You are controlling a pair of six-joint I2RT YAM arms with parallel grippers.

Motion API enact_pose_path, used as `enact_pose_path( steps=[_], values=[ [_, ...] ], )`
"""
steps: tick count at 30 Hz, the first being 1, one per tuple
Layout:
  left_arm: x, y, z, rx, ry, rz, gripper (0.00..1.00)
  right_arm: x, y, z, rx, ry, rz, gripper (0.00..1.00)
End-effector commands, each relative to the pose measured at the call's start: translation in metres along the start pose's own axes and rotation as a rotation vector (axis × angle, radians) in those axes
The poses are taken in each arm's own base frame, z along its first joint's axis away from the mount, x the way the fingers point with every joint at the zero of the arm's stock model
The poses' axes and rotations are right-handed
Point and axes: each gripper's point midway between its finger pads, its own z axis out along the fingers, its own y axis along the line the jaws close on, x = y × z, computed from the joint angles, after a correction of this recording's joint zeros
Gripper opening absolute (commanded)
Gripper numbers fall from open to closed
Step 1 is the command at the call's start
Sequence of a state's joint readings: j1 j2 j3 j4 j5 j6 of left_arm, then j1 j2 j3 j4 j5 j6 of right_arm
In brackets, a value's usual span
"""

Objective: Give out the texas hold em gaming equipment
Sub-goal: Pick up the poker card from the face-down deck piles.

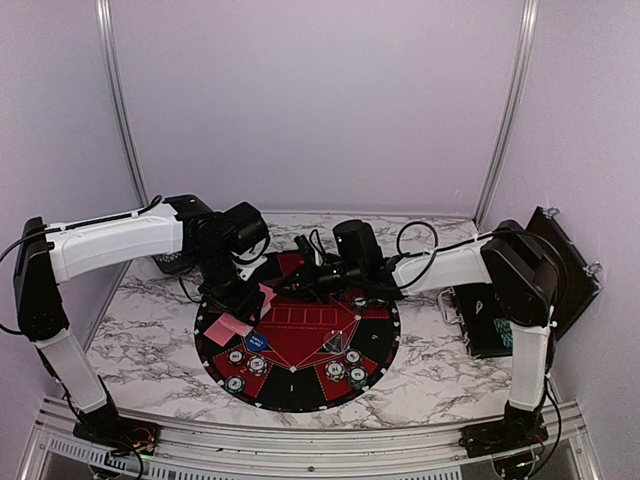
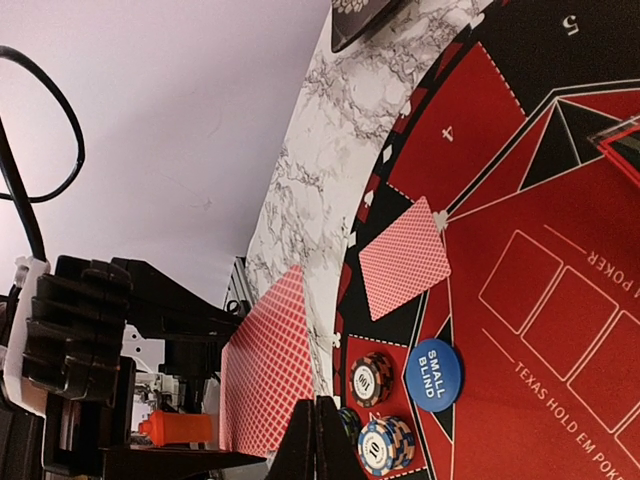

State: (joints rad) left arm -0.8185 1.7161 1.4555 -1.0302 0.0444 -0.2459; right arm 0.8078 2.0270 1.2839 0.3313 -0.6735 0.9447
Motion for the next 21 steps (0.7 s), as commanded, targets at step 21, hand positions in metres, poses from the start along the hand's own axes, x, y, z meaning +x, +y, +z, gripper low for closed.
enact_pose_path(
  steps=[21],
  values=[
    [0.012,0.0,-0.001,-0.001,0.037,0.005,0.53,-0.028,0.012,-0.039,-0.039,-0.076,-0.02,0.0]
  ],
)
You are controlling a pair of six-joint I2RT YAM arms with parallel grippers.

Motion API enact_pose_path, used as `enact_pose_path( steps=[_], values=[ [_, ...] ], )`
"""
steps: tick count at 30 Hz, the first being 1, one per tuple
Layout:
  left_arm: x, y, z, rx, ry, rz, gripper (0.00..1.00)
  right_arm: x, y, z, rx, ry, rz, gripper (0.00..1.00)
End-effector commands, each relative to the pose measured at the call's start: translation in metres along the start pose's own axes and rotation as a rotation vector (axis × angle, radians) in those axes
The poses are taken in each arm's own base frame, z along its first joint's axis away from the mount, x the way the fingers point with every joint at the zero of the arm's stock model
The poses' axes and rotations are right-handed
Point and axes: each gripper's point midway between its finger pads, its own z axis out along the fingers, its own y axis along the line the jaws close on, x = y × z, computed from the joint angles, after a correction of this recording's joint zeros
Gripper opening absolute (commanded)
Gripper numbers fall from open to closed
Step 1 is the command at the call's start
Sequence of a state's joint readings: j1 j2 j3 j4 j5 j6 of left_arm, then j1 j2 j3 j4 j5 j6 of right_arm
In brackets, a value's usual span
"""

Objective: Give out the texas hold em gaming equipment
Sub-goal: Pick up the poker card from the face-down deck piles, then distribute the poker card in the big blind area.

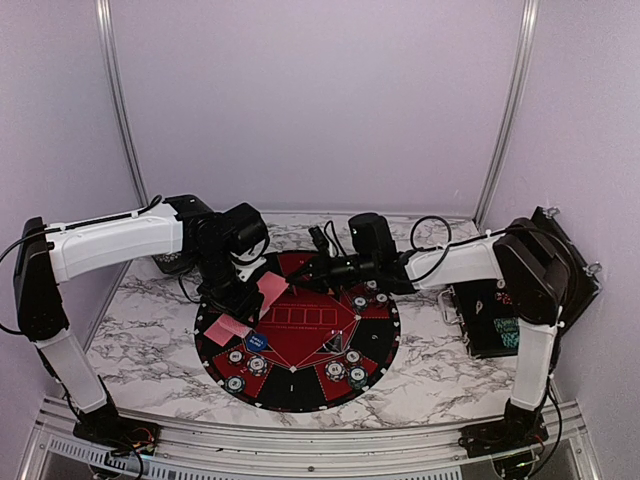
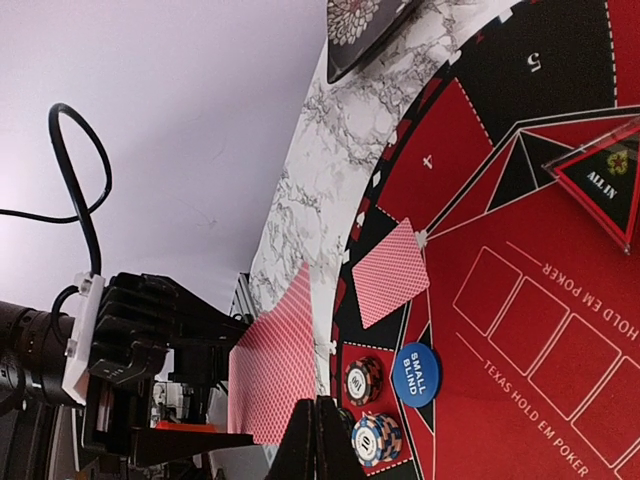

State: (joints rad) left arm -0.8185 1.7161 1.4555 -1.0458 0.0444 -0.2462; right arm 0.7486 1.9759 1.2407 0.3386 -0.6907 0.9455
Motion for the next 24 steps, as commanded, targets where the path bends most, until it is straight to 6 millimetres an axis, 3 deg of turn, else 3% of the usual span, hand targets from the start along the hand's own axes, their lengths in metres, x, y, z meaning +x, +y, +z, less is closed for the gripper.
enact_pose_path(
  steps=[1,14,24],
  values=[
    [0.009,-0.001,-0.001,0.003,0.021,0.006,0.53,-0.011,0.016,-0.015,-0.044,-0.034,-0.025,0.0],
    [0.007,-0.001,0.0,0.004,0.023,0.007,0.53,-0.031,0.0,-0.055,-0.036,-0.109,0.0,0.0],
    [0.007,-0.001,-0.001,0.003,0.022,0.011,0.53,-0.071,-0.042,-0.103,0.036,-0.213,0.021,0.0]
  ],
)
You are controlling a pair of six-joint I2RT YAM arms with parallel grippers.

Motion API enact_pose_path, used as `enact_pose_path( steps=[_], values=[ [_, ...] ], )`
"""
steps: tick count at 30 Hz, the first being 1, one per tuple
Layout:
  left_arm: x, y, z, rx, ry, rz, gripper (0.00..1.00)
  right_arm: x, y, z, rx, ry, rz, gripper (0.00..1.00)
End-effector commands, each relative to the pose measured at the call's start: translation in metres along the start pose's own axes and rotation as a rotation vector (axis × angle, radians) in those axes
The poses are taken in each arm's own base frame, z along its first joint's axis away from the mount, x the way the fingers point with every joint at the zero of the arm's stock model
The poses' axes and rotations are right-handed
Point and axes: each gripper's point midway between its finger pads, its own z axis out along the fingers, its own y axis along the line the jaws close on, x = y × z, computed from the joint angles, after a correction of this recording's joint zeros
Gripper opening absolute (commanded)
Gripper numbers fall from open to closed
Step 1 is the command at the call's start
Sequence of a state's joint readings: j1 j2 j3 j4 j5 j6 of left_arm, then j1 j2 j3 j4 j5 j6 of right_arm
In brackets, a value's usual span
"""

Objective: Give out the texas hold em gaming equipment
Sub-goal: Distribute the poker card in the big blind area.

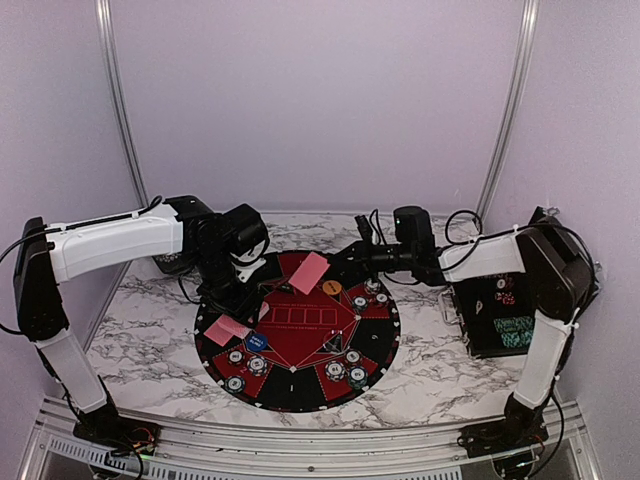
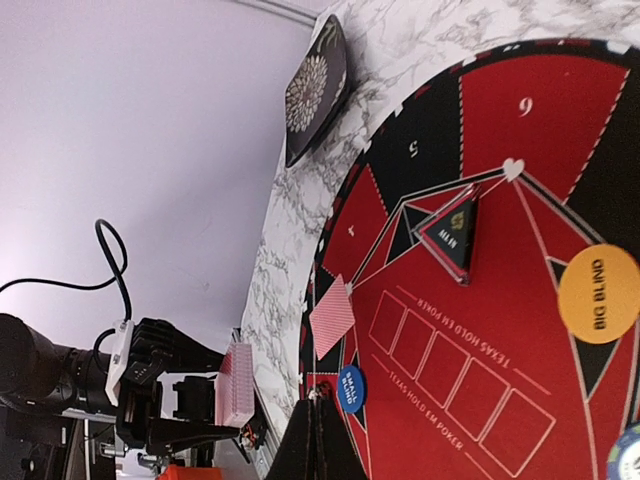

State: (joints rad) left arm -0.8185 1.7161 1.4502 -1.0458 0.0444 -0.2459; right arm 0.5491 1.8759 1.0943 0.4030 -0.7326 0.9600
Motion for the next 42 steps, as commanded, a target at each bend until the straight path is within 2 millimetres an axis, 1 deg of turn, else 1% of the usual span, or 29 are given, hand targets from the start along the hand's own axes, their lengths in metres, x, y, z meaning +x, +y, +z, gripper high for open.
enact_pose_path(
  steps=[1,4,9,13,18,22,27,36,42],
  values=[
    [0.006,-0.002,-0.002,0.004,0.016,0.011,0.53,-0.035,-0.008,-0.027,0.01,-0.077,-0.036,0.0],
    [0.005,-0.002,-0.003,0.005,0.014,0.011,0.53,-0.056,-0.028,-0.041,0.043,-0.118,-0.026,0.0],
    [0.006,-0.002,-0.002,0.004,0.016,0.012,0.53,-0.087,-0.066,-0.055,0.096,-0.164,-0.002,0.0],
    [0.005,-0.002,-0.002,0.006,0.017,0.013,0.53,-0.108,-0.089,-0.055,0.11,-0.184,0.014,0.0],
    [0.005,-0.002,-0.002,0.005,0.019,0.012,0.53,-0.122,-0.114,-0.049,0.137,-0.187,0.029,0.0],
    [0.005,-0.002,-0.002,0.003,0.02,0.012,0.53,-0.122,-0.132,-0.043,0.147,-0.181,0.052,0.0],
    [0.005,-0.002,-0.001,0.001,0.022,0.012,0.53,-0.117,-0.147,-0.038,0.152,-0.171,0.074,0.0],
    [0.004,-0.002,-0.001,0.001,0.023,0.014,0.53,-0.115,-0.158,-0.035,0.182,-0.166,0.082,0.0],
    [0.004,-0.002,-0.001,0.001,0.022,0.012,0.53,-0.108,-0.167,-0.029,0.273,-0.136,0.052,0.0]
  ],
)
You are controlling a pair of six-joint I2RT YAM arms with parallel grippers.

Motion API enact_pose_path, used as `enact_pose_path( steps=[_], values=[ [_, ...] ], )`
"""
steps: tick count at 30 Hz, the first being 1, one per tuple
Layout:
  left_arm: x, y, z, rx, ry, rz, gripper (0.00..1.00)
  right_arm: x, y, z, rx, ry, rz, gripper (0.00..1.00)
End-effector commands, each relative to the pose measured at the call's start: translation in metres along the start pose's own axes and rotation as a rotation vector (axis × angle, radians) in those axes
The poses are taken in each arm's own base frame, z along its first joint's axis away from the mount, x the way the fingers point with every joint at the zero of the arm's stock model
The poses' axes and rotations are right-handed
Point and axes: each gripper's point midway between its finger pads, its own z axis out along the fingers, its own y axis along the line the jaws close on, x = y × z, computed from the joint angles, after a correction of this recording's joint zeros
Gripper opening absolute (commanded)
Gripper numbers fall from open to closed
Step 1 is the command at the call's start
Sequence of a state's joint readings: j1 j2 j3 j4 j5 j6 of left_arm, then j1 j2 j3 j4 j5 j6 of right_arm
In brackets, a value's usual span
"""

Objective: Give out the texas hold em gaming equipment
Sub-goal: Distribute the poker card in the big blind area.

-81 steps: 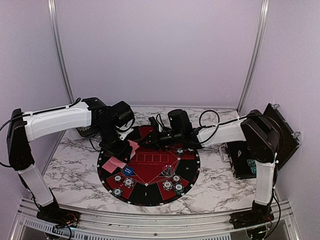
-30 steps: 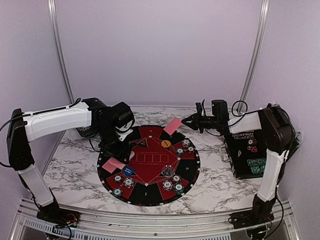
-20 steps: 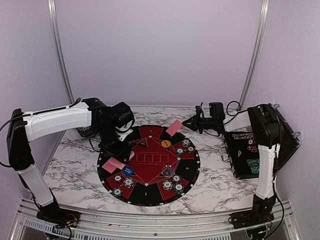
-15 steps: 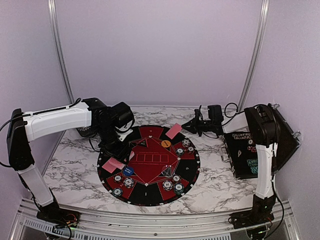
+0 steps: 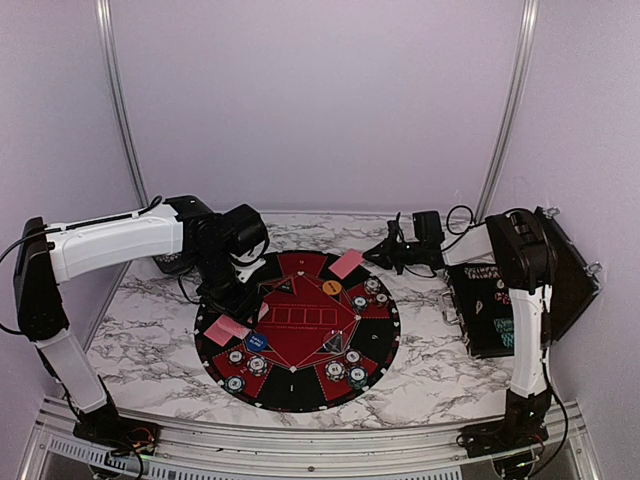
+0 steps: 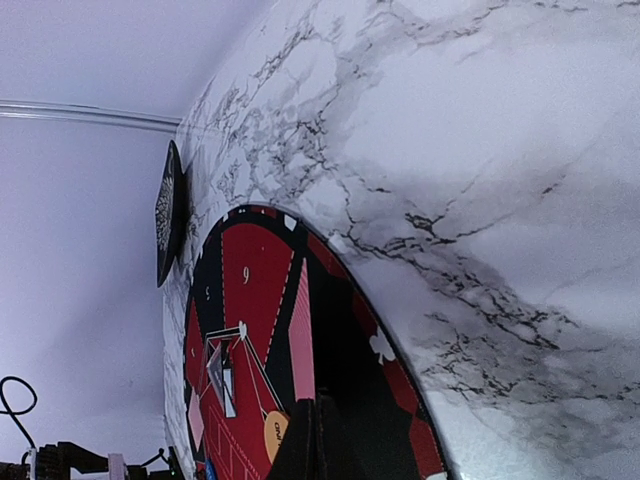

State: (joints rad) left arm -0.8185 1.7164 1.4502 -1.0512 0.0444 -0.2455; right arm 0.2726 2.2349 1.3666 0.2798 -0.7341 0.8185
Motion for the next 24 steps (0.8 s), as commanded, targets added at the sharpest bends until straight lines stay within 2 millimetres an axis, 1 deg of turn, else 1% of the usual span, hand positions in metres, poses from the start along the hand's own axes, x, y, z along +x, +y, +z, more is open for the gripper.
enact_pose_path(
  steps=[1,6,9,13,18,24],
  values=[
    [0.003,-0.002,-0.001,0.002,0.018,0.012,0.53,-0.001,-0.008,0.006,0.078,0.001,-0.05,0.01],
    [0.004,-0.002,-0.001,0.004,0.017,0.012,0.53,0.003,-0.017,0.005,0.171,0.008,-0.098,0.07],
    [0.003,-0.002,-0.001,0.004,0.017,0.011,0.53,0.006,-0.018,0.007,0.214,0.019,-0.133,0.09],
    [0.003,-0.003,-0.001,0.005,0.017,0.011,0.53,0.011,-0.015,0.008,0.286,0.035,-0.193,0.11],
    [0.003,-0.003,-0.002,0.006,0.016,0.01,0.53,0.013,-0.008,0.005,0.387,0.04,-0.278,0.16],
    [0.003,-0.003,-0.002,0.009,0.015,0.009,0.53,0.005,-0.011,-0.004,0.485,0.031,-0.326,0.29]
  ],
)
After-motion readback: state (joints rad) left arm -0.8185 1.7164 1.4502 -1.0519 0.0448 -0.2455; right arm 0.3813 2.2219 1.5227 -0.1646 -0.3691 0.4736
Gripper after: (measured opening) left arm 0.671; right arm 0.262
